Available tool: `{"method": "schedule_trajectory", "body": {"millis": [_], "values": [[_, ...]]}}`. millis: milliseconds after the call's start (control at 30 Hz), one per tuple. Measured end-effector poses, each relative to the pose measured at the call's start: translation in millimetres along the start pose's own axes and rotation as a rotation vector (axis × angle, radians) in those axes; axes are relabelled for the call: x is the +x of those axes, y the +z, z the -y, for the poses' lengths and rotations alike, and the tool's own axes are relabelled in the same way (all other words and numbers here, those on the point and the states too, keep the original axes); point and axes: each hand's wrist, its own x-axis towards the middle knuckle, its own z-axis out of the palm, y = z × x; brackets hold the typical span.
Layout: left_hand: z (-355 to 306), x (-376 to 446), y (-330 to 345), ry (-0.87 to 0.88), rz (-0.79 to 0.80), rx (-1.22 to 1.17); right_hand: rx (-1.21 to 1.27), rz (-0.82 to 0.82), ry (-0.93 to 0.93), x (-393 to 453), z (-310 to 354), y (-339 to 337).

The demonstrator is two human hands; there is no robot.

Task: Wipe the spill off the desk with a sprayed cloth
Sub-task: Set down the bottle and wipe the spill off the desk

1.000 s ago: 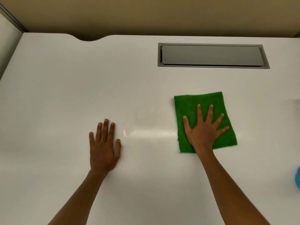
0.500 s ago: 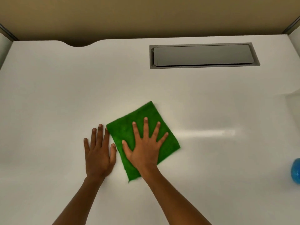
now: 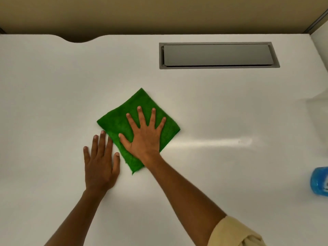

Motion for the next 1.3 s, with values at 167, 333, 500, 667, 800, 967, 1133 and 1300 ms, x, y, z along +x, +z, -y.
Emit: {"method": "schedule_trajectory", "body": {"millis": [167, 333, 500, 667, 800, 967, 1133, 1300], "values": [[5.0, 0.7, 3.4, 0.017, 0.029, -0.002, 0.074, 0.003, 0.007, -80.6, 1.1, 11.8], [6.4, -0.3, 1.2, 0.057, 0.014, -0.03, 0.073, 0.016, 0.042, -123.9, -24.2, 12.6], [-1.9, 0.0, 0.5, -0.026, 0.008, -0.019, 0.023, -0.002, 0.187, -140.3, -77.5, 3.8], [-1.4, -0.7, 0.5, -0.022, 0.008, -0.024, -0.04, -0.039, 0.396, -132.5, -149.4, -13.4], [-0.8, -0.6, 0.6, -0.025, 0.011, -0.014, -0.061, -0.075, 0.549, -119.6, -209.4, -24.2], [-1.1, -0.2, 1.1, -0.032, 0.009, -0.008, -0.039, -0.144, 0.723, -102.5, -275.0, -38.8], [-1.9, -0.6, 1.8, -0.036, 0.004, -0.017, 0.0, -0.17, 0.802, -73.7, -304.0, -51.3], [-3.0, -1.2, 0.3, -0.035, -0.006, -0.037, 0.035, -0.184, 0.781, -23.7, -292.9, -60.0]]}}
